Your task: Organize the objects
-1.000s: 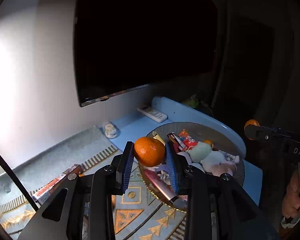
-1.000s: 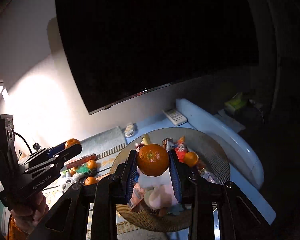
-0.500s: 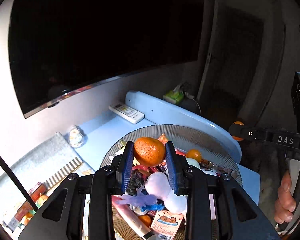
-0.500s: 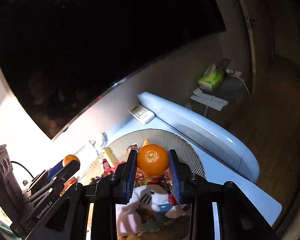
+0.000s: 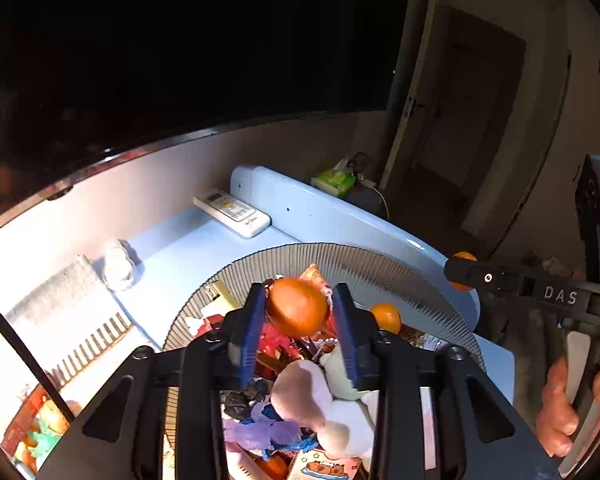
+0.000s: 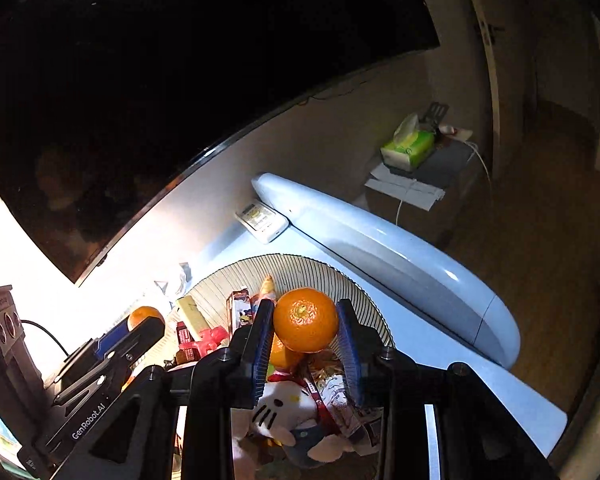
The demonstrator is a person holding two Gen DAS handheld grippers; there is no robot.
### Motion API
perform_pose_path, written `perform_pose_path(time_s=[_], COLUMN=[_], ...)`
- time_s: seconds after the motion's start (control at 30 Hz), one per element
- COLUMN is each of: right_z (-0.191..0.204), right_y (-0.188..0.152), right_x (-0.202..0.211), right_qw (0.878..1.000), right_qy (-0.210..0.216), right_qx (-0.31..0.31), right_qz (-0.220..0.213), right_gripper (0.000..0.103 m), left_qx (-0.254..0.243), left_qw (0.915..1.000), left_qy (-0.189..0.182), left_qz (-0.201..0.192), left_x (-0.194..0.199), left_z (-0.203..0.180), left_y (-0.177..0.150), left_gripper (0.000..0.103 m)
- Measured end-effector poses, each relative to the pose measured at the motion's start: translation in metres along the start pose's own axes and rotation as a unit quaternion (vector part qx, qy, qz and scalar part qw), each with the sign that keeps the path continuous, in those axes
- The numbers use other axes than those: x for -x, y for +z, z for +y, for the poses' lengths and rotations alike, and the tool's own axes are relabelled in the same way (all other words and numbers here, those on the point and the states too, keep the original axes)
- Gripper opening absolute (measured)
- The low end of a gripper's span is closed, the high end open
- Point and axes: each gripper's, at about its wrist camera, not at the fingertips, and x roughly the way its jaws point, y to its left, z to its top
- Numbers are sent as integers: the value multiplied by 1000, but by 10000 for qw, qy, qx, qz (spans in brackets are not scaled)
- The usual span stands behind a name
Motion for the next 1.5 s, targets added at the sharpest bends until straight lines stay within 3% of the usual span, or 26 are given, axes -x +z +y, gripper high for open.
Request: perform_pose_path(time_s=[0.1, 0.2, 0.43, 0.7, 0.83, 1.0, 1.23, 1.4, 1.5], right_z=[-7, -9, 2, 44, 71, 107, 167, 206, 220], right_y=[2, 0, -8, -27, -39, -58, -99, -132, -147], right_x=[-4, 1, 20, 56, 75, 99, 122, 120, 108], right_qw=[9997, 9997, 9998, 9980, 9957, 9918, 9813, 9715, 9673], right_qy=[3, 13, 176, 560, 769, 1049, 1321, 1410, 1489], right_qx=[-182, -211, -129, 279, 506, 726, 1400, 1901, 2025], right_qz=[131, 74, 40, -14, -108, -117, -58, 116, 333], right_gripper=[43, 49, 50, 50, 59, 64, 64, 64, 64], left_qx=[159, 230, 193, 381, 455, 626, 1185, 1744, 1998], left_qw=[9998, 9996, 9996, 9976, 9950, 9890, 9761, 9667, 9663], left_qy=[-47, -119, 95, 438, 702, 1115, 1719, 1830, 1594], left_qz=[-53, -125, -184, -385, -553, -744, -601, -405, -309], left_x=[1, 9, 42, 112, 155, 209, 258, 274, 271], left_z=[4, 8, 13, 34, 49, 76, 131, 170, 182], left_y=[1, -3, -17, -37, -51, -76, -123, -168, -189], left_gripper=[54, 54, 54, 55, 55, 55, 55, 55, 55])
